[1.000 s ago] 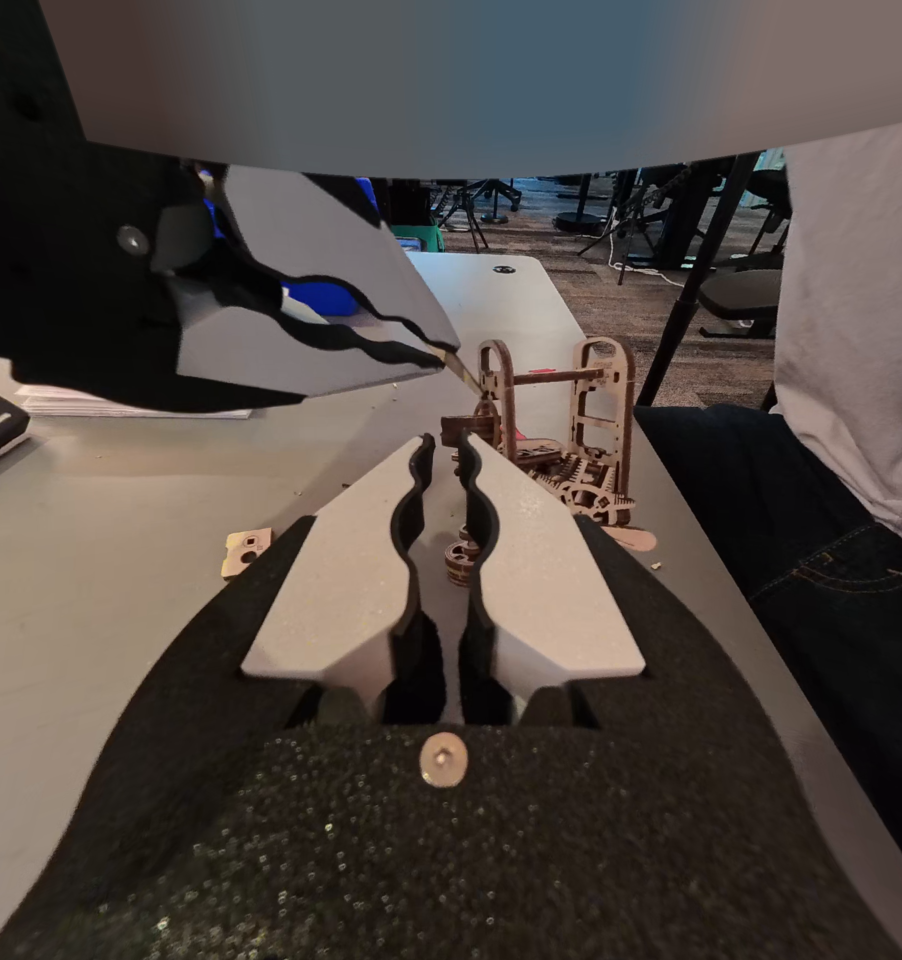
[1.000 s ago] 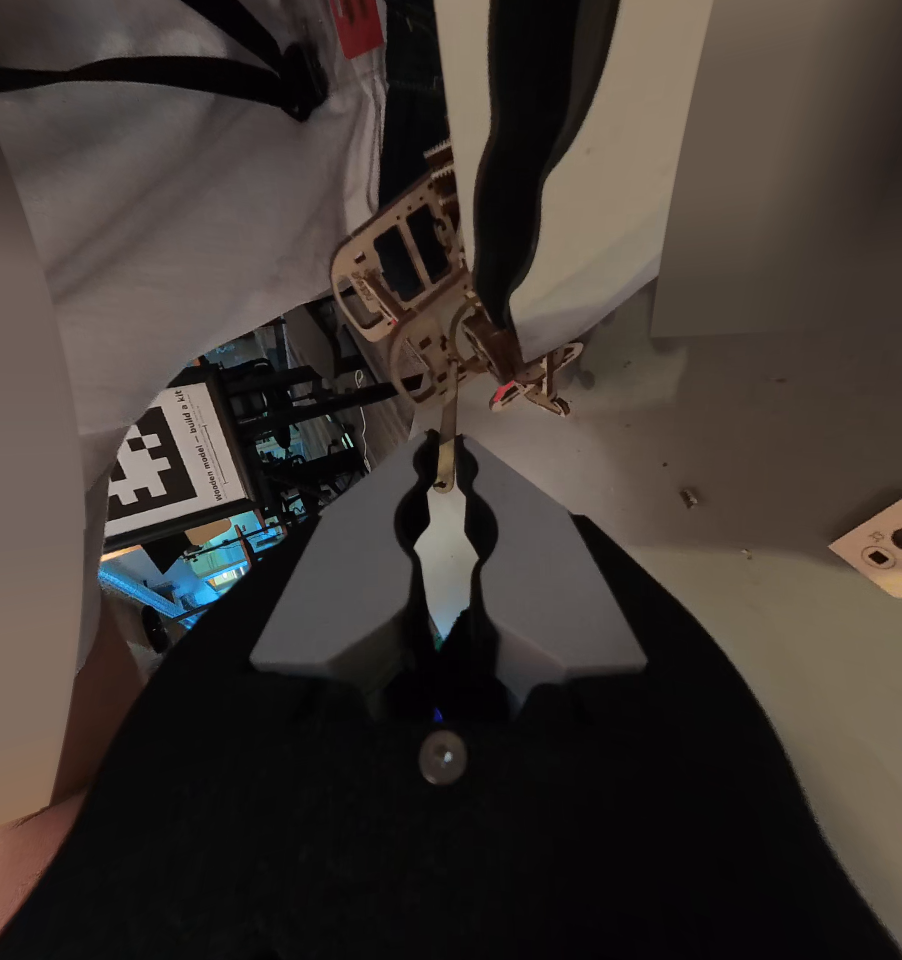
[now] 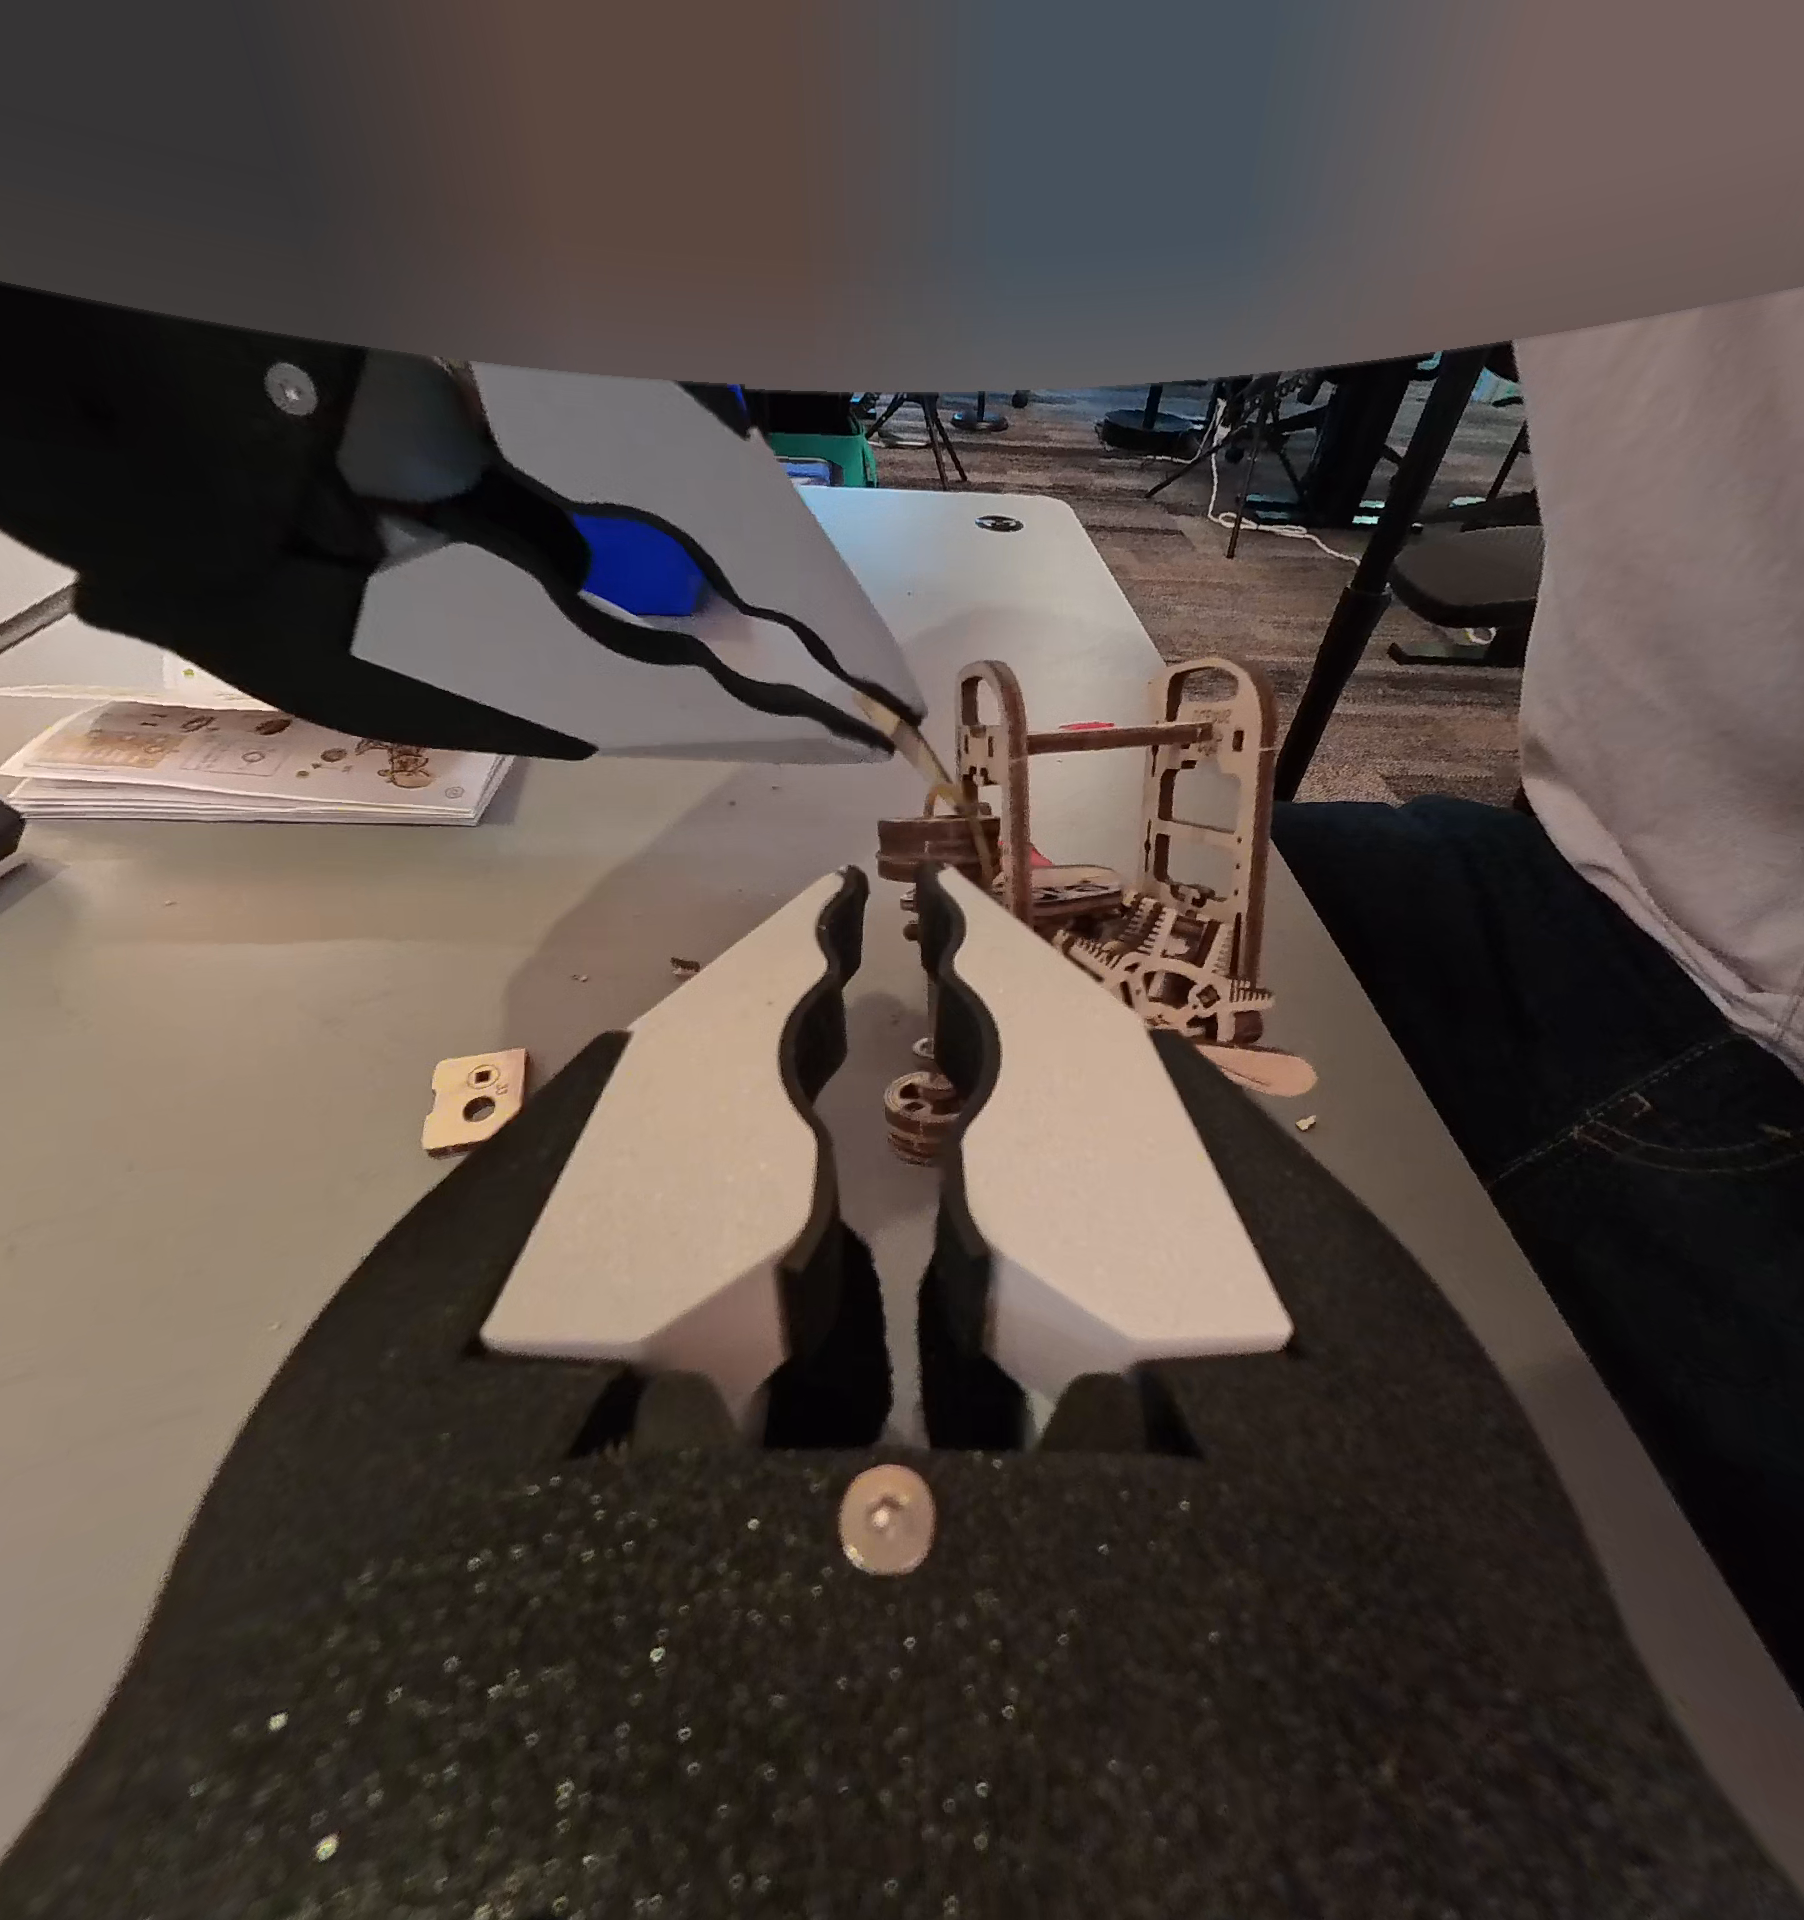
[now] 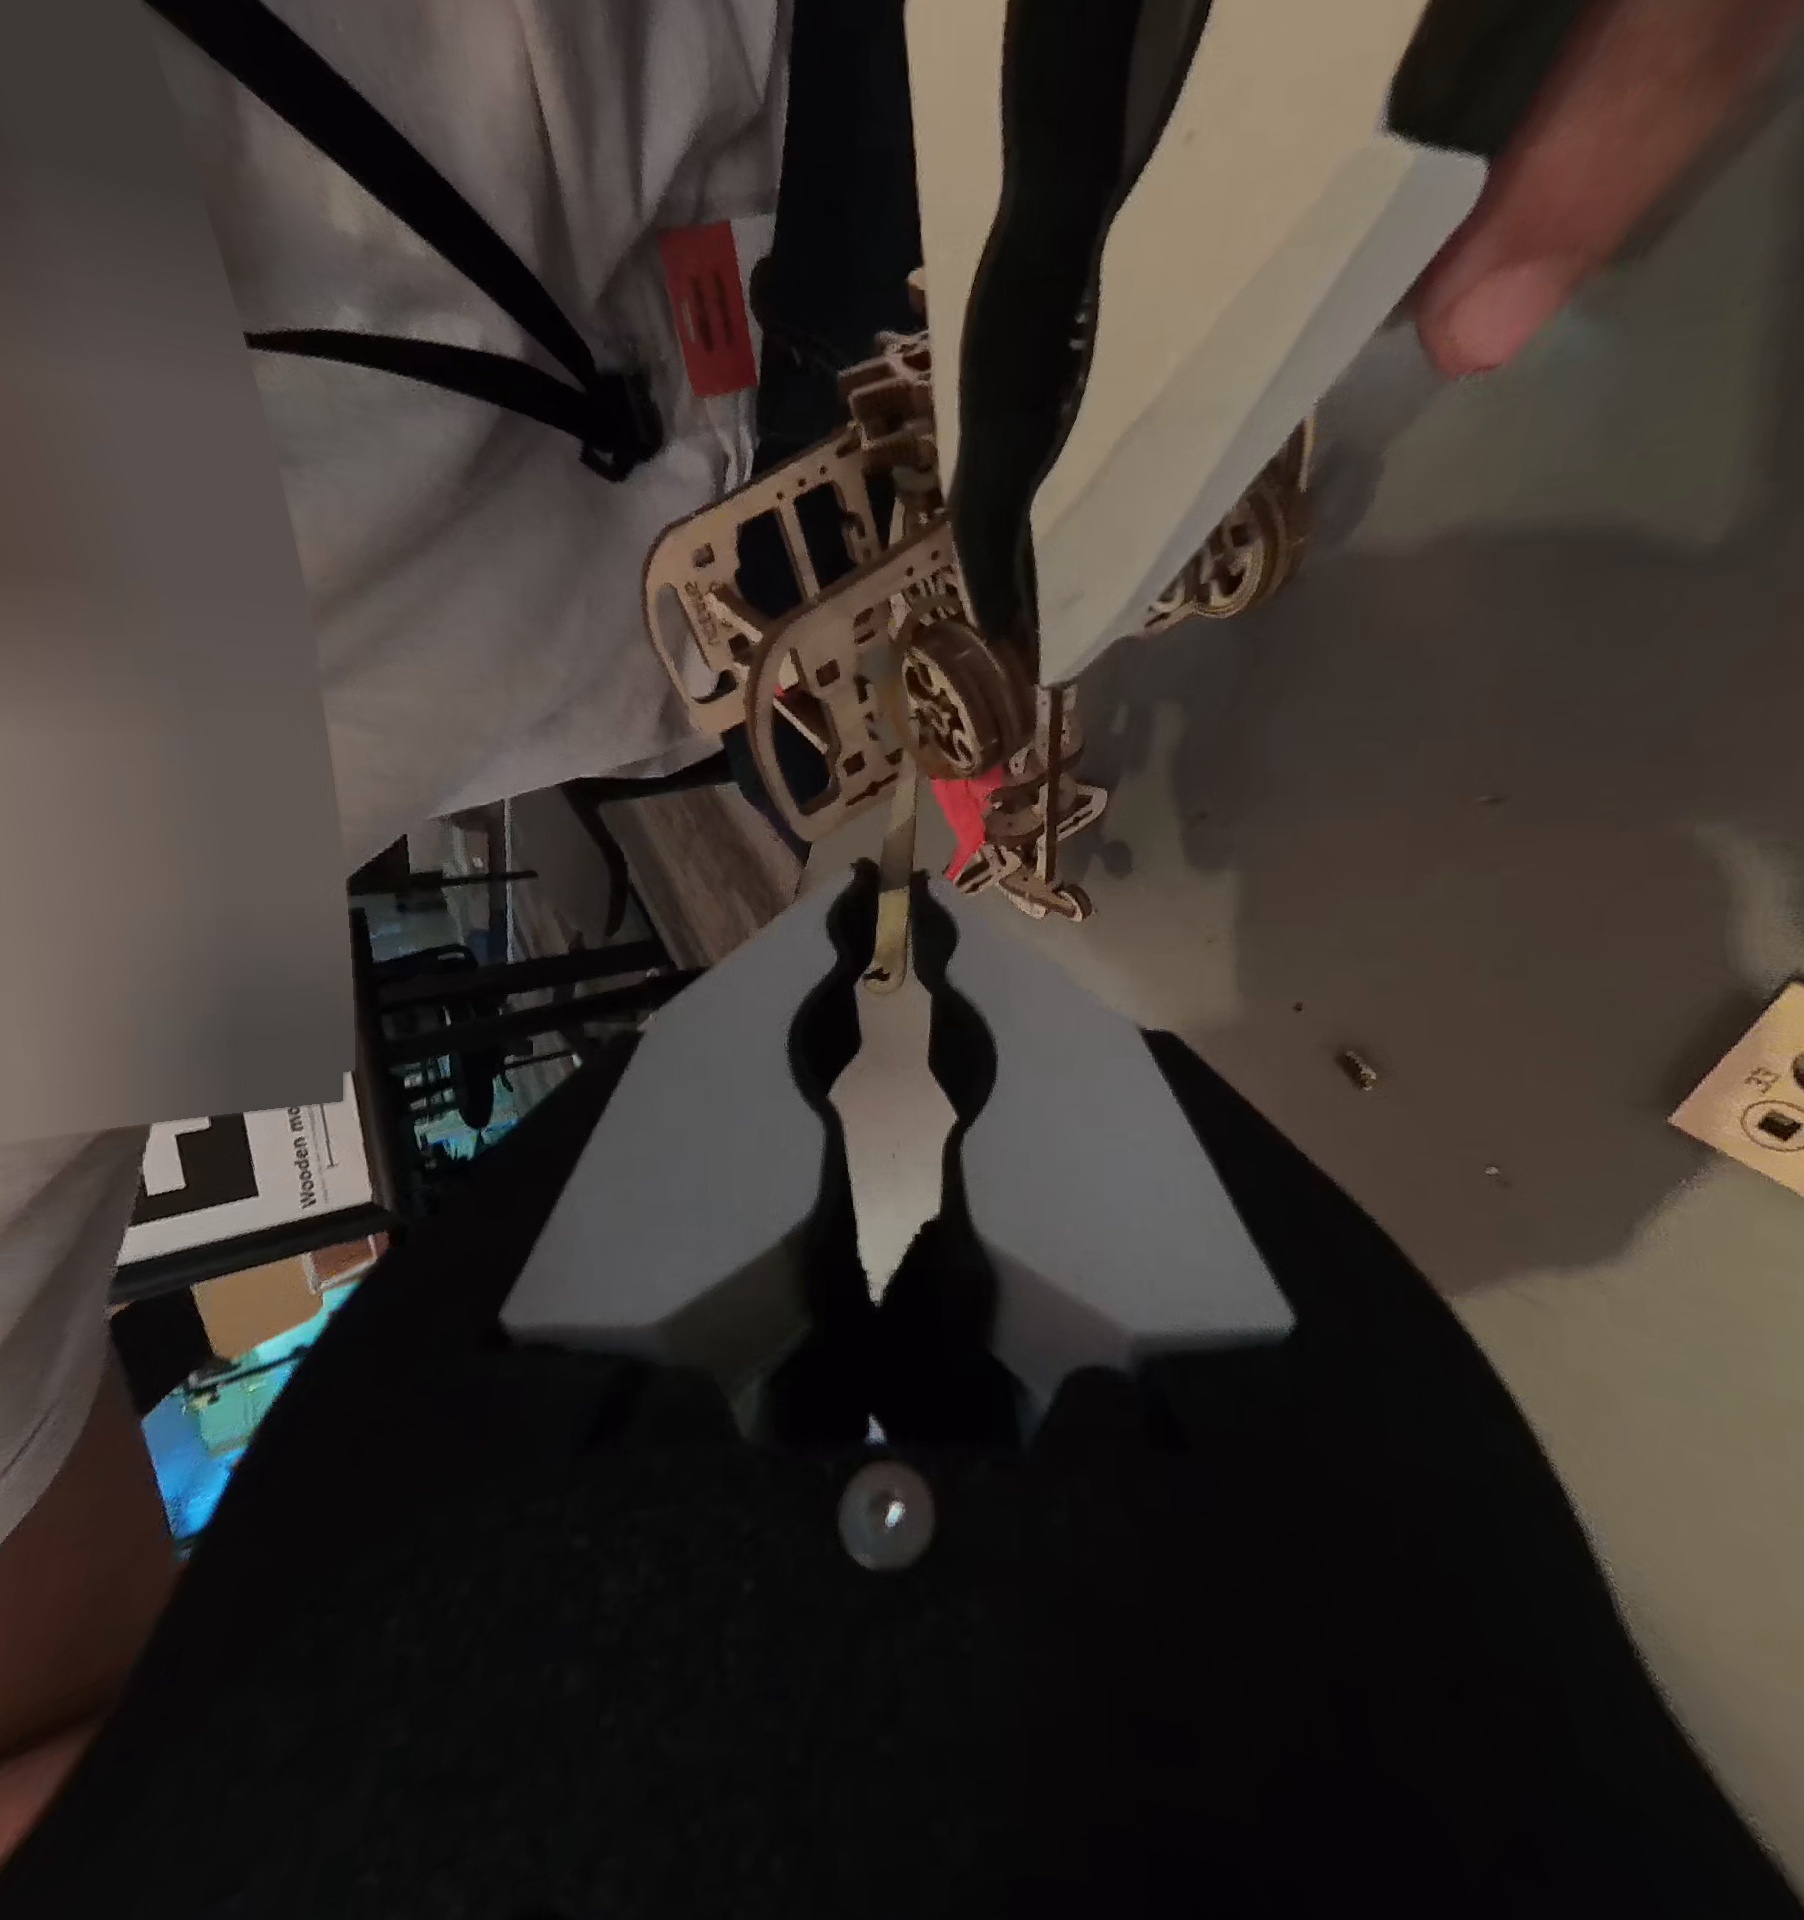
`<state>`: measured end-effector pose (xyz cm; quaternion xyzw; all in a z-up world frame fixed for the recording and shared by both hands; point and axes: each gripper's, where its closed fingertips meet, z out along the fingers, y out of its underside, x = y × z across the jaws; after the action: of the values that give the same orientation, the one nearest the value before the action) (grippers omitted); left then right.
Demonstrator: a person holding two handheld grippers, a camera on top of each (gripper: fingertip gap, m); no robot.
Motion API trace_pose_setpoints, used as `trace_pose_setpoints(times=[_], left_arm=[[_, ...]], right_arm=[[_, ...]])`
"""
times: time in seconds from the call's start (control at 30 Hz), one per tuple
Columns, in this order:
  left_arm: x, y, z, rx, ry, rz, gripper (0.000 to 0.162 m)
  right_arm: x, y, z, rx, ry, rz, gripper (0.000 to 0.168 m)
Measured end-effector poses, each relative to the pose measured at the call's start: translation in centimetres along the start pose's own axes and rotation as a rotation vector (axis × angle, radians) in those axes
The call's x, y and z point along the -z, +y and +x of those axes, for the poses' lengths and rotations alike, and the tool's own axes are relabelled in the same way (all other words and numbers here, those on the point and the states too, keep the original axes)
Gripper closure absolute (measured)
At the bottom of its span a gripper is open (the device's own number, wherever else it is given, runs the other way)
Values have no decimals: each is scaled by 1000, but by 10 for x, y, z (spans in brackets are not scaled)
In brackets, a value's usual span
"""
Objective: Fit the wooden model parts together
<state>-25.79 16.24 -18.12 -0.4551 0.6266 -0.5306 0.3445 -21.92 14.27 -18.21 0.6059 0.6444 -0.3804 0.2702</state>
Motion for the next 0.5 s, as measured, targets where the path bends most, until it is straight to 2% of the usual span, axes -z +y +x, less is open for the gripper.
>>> trace_pose_setpoints(times=[0.5], left_arm=[[-2, -1, 1, 2, 3, 4, 154]], right_arm=[[22, -1, 5, -49, 145, 359, 164]])
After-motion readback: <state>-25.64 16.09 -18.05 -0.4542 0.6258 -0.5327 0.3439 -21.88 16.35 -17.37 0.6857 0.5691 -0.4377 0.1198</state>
